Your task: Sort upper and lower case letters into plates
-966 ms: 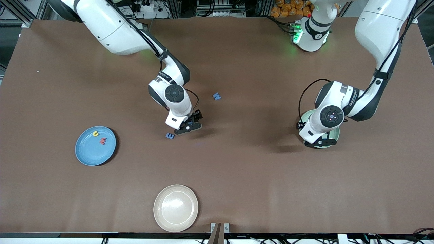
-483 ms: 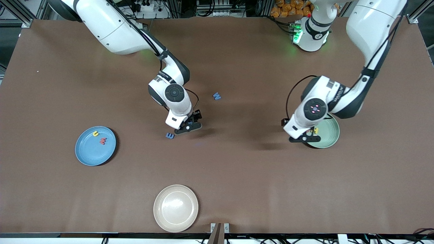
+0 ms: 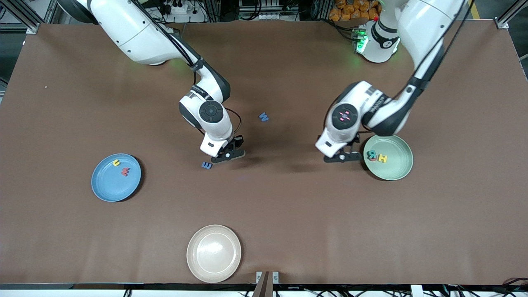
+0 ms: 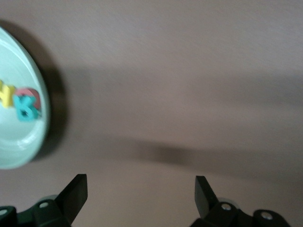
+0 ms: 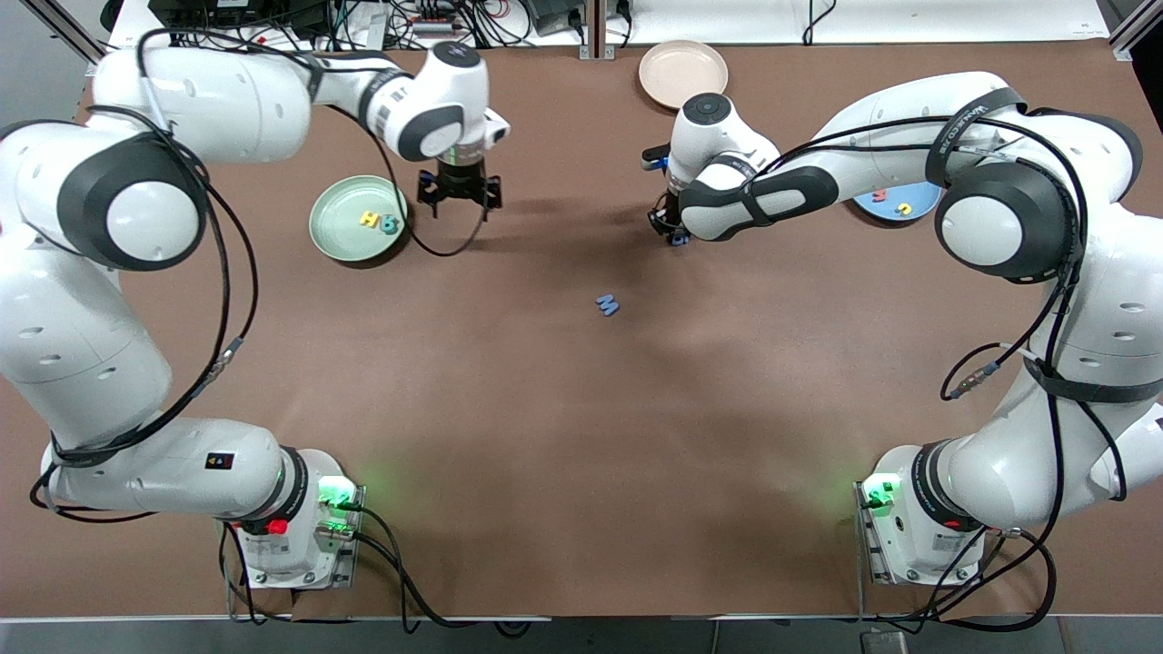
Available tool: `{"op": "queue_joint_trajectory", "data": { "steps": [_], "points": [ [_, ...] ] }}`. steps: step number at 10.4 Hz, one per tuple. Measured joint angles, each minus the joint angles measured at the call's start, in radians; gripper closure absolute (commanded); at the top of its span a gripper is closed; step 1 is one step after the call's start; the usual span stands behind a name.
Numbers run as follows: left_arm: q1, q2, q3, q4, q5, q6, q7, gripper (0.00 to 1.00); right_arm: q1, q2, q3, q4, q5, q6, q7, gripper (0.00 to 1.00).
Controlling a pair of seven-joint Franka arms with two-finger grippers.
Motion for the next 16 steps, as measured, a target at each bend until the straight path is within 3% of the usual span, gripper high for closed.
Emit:
{"op": "queue_joint_trajectory", "data": {
  "steps": [7,12,16],
  "points": [
    [-0.203,0.061,-0.027,0.004,-0.017,0.138,-0.510,0.00,-0.068,-0.107,-0.005,0.000,-0.002,-0.036,-0.009,1.00],
    [-0.331,0.160,-0.026,0.079,-0.017,0.207,-0.700,0.00,-0.329,-0.116,-0.015,-0.006,-0.009,-0.043,-0.267,1.00],
    [-0.381,0.203,-0.023,0.082,-0.017,0.261,-0.768,0.00,-0.507,-0.115,-0.016,-0.011,-0.011,-0.044,-0.480,1.00]
  ]
}}
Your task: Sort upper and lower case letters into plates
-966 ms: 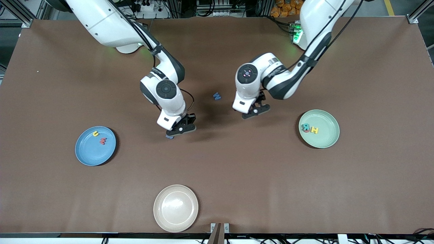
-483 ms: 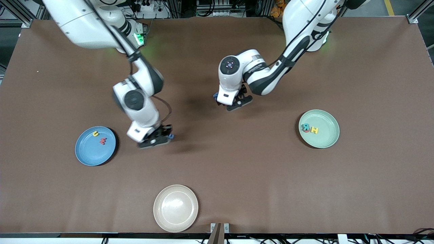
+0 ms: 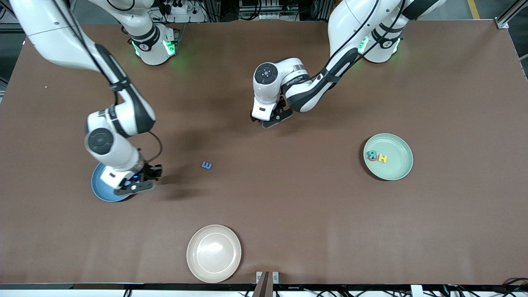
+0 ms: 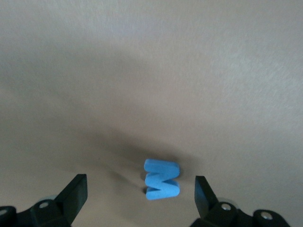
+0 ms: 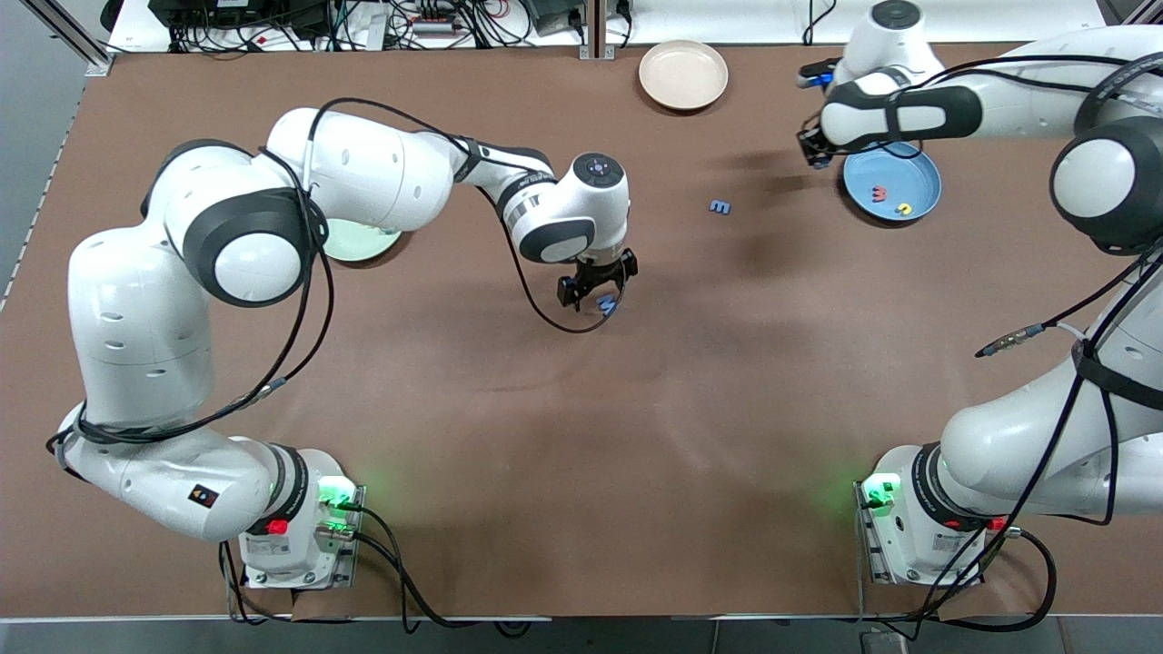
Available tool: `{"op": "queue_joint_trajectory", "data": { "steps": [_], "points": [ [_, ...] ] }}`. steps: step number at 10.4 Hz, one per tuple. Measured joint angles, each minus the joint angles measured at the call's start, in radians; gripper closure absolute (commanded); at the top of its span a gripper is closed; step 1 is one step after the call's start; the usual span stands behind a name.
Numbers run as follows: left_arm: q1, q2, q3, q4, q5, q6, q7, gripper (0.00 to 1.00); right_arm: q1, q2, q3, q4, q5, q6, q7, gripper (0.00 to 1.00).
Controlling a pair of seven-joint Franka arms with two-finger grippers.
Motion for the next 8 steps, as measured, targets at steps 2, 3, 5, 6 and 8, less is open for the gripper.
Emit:
{"op": "queue_joint_trajectory", "data": {
  "steps": [2,3,5,6,8],
  "points": [
    [-0.004,0.004,0.001,0.000,0.000,0.024,-0.023,0.00,-0.091,0.000,0.000,0.000,0.000,0.000,-0.129,1.00],
    [-0.004,0.005,0.002,-0.001,0.004,0.027,-0.028,0.00,-0.129,0.000,0.000,-0.001,0.000,0.000,-0.175,0.75],
    [-0.005,0.007,0.003,-0.006,0.038,0.047,-0.078,0.00,-0.172,0.004,0.000,-0.003,0.000,0.000,-0.210,0.00],
    [-0.005,0.008,0.003,-0.011,0.057,0.060,-0.104,0.00,-0.173,0.005,0.002,-0.003,0.000,0.000,-0.210,0.00],
    [-0.007,0.011,0.003,-0.014,0.059,0.068,-0.110,0.02,-0.167,0.007,0.011,-0.004,0.000,-0.001,-0.211,0.00]
  ]
}}
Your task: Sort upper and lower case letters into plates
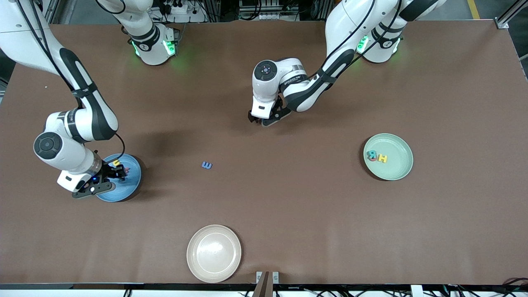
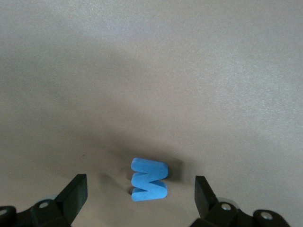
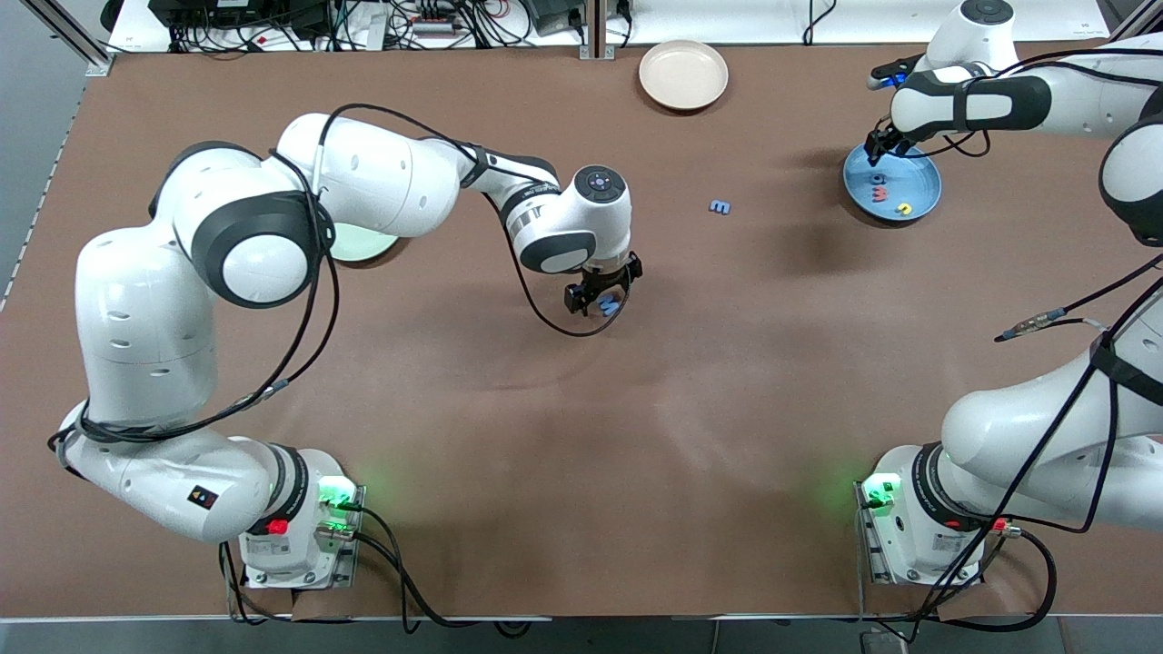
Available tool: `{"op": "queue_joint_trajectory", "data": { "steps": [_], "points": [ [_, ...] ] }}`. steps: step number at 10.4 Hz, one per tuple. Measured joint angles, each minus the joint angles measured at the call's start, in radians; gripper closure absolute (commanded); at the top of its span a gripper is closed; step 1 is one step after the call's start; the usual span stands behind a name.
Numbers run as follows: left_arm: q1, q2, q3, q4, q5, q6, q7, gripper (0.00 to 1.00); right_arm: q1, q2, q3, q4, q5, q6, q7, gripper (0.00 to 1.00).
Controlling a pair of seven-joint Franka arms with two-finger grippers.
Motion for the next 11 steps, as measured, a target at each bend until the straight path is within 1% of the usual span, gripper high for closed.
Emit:
{"op": "queue_joint_trajectory", "data": {
  "steps": [2,4,6,8,9,11],
  "points": [
    [-0.006,0.002,0.000,-0.001,0.000,0.002,-0.005,0.03,0.025,0.001,0.009,-0.001,-0.001,0.000,-0.034,0.00],
    [-0.011,0.006,0.000,-0.002,0.000,0.004,-0.008,0.04,0.069,0.002,0.012,-0.001,0.000,0.000,-0.133,0.00],
    [-0.018,0.011,0.003,-0.002,0.000,0.014,-0.012,0.07,0.105,0.005,0.021,-0.001,0.000,0.000,-0.188,0.00],
    [-0.019,0.013,0.007,-0.003,0.003,0.027,-0.013,0.12,0.138,0.005,0.029,0.000,0.000,0.000,-0.273,0.00],
    [-0.019,0.013,0.008,-0.003,0.009,0.028,-0.014,0.16,0.155,0.005,0.031,0.001,0.000,0.000,-0.300,0.00],
    [-0.019,0.014,0.010,-0.003,0.014,0.028,-0.017,0.18,0.204,0.005,0.035,0.003,0.000,0.001,-0.315,0.00]
  ]
}}
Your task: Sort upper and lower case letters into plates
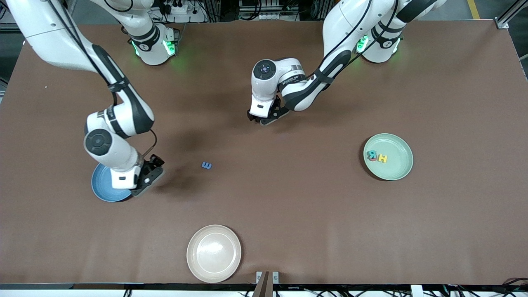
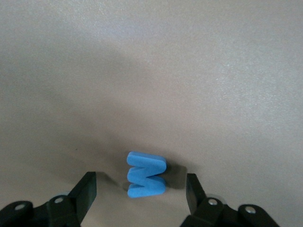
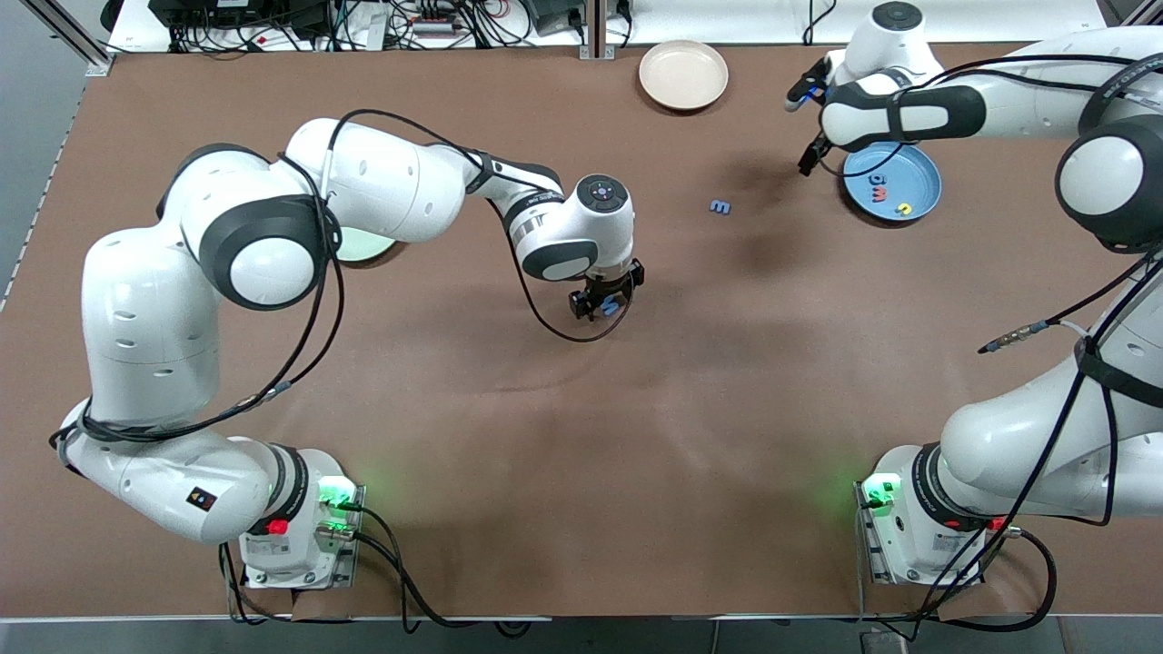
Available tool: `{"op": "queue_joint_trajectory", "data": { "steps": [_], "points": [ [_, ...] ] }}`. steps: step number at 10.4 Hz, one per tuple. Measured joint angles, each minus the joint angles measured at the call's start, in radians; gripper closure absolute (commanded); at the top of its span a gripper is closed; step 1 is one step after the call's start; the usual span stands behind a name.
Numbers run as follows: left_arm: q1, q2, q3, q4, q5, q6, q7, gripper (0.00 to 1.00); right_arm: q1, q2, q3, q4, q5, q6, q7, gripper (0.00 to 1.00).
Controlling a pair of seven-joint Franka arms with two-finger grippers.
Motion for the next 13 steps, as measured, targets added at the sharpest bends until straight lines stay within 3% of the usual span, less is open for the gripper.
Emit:
{"op": "queue_joint_trajectory", "data": {
  "steps": [1,3,5,6,13],
  "points": [
    [-0.002,0.001,0.001,0.000,0.000,0.000,0.000,0.23,0.029,0.000,0.001,0.001,0.000,0.000,-0.001,0.00],
    [-0.005,0.008,0.001,-0.001,0.030,0.001,-0.013,0.46,0.078,0.000,0.002,0.001,0.000,0.005,-0.008,0.00],
    [-0.006,0.005,0.000,0.004,0.050,0.009,-0.024,0.96,0.110,0.000,0.002,0.002,0.000,0.020,-0.035,0.00],
    [-0.006,0.003,0.000,0.006,0.054,0.009,-0.024,1.00,0.114,0.000,0.002,0.002,0.000,0.023,-0.055,0.00],
    [0.026,-0.025,0.040,0.030,0.097,-0.018,0.021,1.00,0.157,0.001,0.002,0.002,0.000,0.038,-0.079,0.00]
  ]
}}
